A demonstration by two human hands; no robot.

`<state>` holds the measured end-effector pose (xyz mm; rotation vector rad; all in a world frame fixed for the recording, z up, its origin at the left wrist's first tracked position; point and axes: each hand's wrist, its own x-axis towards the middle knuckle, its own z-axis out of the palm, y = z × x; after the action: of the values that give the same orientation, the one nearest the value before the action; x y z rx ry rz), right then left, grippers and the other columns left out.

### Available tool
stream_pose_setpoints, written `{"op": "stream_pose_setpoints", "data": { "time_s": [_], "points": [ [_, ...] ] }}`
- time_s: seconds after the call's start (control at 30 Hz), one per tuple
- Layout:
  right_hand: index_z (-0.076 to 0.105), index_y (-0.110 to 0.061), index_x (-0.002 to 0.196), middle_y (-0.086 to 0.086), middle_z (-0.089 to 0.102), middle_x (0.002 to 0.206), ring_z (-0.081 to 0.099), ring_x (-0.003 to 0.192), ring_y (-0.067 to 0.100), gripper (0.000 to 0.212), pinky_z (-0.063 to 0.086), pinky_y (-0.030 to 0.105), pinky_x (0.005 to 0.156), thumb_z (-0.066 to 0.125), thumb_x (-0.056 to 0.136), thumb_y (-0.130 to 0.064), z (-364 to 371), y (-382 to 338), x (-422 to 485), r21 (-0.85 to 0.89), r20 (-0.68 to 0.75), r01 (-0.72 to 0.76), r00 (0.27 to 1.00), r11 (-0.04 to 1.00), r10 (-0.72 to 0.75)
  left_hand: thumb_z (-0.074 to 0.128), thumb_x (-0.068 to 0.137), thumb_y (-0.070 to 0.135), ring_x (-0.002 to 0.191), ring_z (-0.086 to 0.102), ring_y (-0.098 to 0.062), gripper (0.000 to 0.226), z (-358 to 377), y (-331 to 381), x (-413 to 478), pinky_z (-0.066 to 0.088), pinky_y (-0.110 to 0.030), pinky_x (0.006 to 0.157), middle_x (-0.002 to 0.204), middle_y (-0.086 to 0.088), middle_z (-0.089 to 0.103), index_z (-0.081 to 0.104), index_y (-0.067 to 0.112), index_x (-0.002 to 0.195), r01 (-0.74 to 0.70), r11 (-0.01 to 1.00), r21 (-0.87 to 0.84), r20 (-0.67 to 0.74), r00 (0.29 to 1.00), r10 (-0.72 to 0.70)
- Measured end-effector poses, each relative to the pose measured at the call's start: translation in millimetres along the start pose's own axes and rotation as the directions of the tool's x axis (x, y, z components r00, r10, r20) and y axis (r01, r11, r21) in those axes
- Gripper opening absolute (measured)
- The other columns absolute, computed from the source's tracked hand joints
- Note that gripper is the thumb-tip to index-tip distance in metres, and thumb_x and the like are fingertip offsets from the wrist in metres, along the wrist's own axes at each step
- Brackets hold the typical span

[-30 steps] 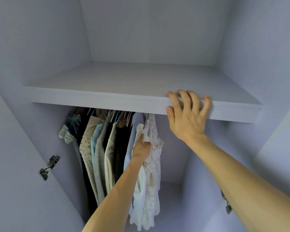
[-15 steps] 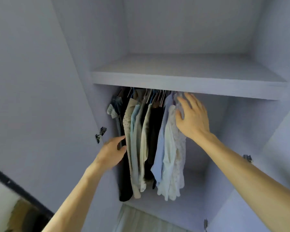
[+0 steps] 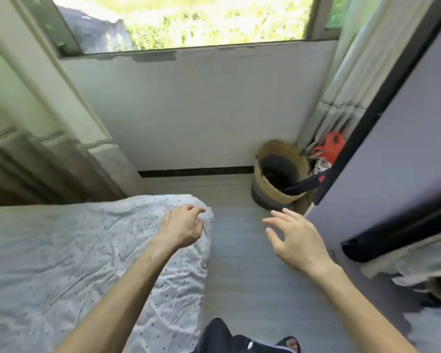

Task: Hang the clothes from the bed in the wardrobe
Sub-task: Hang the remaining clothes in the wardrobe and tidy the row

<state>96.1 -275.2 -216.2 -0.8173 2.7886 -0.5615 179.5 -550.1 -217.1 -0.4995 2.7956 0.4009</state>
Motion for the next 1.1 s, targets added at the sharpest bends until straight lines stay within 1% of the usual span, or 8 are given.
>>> {"op": "stream_pose_setpoints", "data": {
  "time_s": [0.1,0.2,0.3,0.5,0.67,0.87,0.97,1.1],
  "points": [
    [0.063,-0.037,0.129,-0.014,0.053,0.145,0.034,0.144,0.010,0.034,0.028,0.036,0.120,0.051,0.098,-0.044,31.0,-63.7,23.3,-0.024,0.125,0.204,0.972,0.979,-0.199,0.045,0.099,0.038,0.135,0.044,-0.021,0.043,15.8,-81.6,-54.6,0.037,-0.041,0.110,0.145,0.003,0.051,0.050,0.030,0.141,0.244,0.965,-0.094,-0.015,0.969,-0.247],
    [0.063,-0.038,0.129,-0.014,0.054,0.144,0.037,0.143,0.012,0.035,0.031,0.036,0.119,0.049,0.098,-0.047,62.3,-116.2,36.0,-0.055,0.258,0.412,0.886,0.910,-0.385,0.042,0.098,0.042,0.136,0.043,-0.022,0.046,40.6,-143.2,-114.9,0.036,-0.042,0.112,0.145,0.002,0.051,0.051,0.029,0.141,0.450,0.873,-0.190,0.015,0.890,-0.455],
    [0.061,-0.039,0.131,-0.015,0.052,0.146,0.036,0.144,0.013,0.036,0.031,0.036,0.118,0.047,0.099,-0.049,93.1,-158.1,43.9,-0.028,0.406,0.579,0.751,0.815,-0.520,0.040,0.097,0.042,0.136,0.044,-0.023,0.047,68.6,-175.5,-177.1,0.036,-0.041,0.111,0.146,0.000,0.050,0.050,0.029,0.142,0.619,0.730,-0.288,0.053,0.772,-0.634],
    [0.054,-0.040,0.138,-0.014,0.044,0.152,0.028,0.148,0.016,0.040,0.029,0.040,0.119,0.040,0.102,-0.050,151.0,-228.9,31.6,0.099,0.611,0.798,0.423,0.594,-0.669,0.044,0.100,0.035,0.130,0.049,-0.027,0.043,116.3,-182.4,-294.5,0.041,-0.037,0.104,0.143,-0.003,0.052,0.050,0.028,0.142,0.858,0.385,-0.339,0.158,0.456,-0.876],
    [0.052,-0.041,0.139,-0.014,0.043,0.153,0.027,0.149,0.016,0.040,0.026,0.039,0.120,0.038,0.102,-0.050,188.6,-271.2,5.4,0.196,0.692,0.894,0.165,0.404,-0.702,0.046,0.099,0.034,0.130,0.049,-0.024,0.043,153.9,-145.9,-374.6,0.043,-0.037,0.103,0.142,-0.002,0.054,0.051,0.027,0.142,0.900,0.070,-0.431,0.231,0.185,-0.955],
    [0.048,-0.040,0.143,-0.015,0.039,0.155,0.024,0.150,0.015,0.043,0.022,0.038,0.121,0.035,0.103,-0.049,228.6,-316.5,-52.0,0.284,0.754,0.949,-0.133,0.137,-0.643,0.046,0.099,0.034,0.127,0.052,-0.026,0.038,190.5,-82.4,-444.7,0.044,-0.040,0.102,0.137,-0.002,0.058,0.057,0.027,0.135,0.841,-0.233,-0.489,0.320,-0.076,-0.944],
    [0.049,-0.037,0.143,-0.014,0.040,0.155,0.025,0.149,0.016,0.043,0.023,0.038,0.121,0.036,0.103,-0.046,243.3,-331.6,-93.1,0.325,0.773,0.945,-0.245,0.033,-0.585,0.045,0.101,0.032,0.132,0.048,-0.025,0.040,213.0,-56.0,-481.5,0.042,-0.040,0.105,0.142,-0.001,0.053,0.052,0.029,0.140,0.791,-0.360,-0.494,0.386,-0.171,-0.907],
    [0.048,-0.036,0.143,-0.014,0.041,0.154,0.024,0.149,0.016,0.043,0.022,0.037,0.121,0.036,0.103,-0.045,270.2,-353.4,-145.5,0.355,0.786,0.933,-0.331,-0.057,-0.522,0.043,0.102,0.035,0.134,0.046,-0.024,0.043,250.3,-47.2,-532.7,0.040,-0.041,0.107,0.147,-0.002,0.049,0.047,0.028,0.144,0.724,-0.475,-0.500,0.452,-0.251,-0.856]
  ]
}}
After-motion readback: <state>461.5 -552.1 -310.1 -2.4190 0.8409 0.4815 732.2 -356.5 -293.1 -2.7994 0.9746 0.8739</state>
